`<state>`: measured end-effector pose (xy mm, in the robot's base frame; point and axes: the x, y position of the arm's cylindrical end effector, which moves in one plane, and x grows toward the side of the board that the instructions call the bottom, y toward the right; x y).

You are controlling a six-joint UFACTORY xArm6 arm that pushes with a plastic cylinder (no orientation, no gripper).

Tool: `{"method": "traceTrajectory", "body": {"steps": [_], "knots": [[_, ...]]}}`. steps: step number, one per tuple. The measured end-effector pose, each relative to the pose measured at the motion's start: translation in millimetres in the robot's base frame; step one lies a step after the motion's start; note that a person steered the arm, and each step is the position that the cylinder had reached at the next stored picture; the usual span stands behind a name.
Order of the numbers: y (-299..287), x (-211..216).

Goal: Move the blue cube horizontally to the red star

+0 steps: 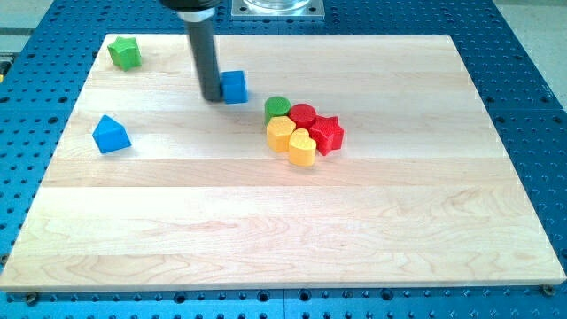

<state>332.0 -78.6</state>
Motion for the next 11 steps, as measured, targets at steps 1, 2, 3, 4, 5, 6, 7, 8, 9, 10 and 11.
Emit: {"method": "traceTrajectory", "body": {"steps": [1,2,3,4,5,6,7,8,9,10,11], "knots": [[94,0],[136,-3],[97,-34],[184,-51],[259,2],[303,43],[303,34],[302,4],[287,7],[274,34],[234,35]]}}
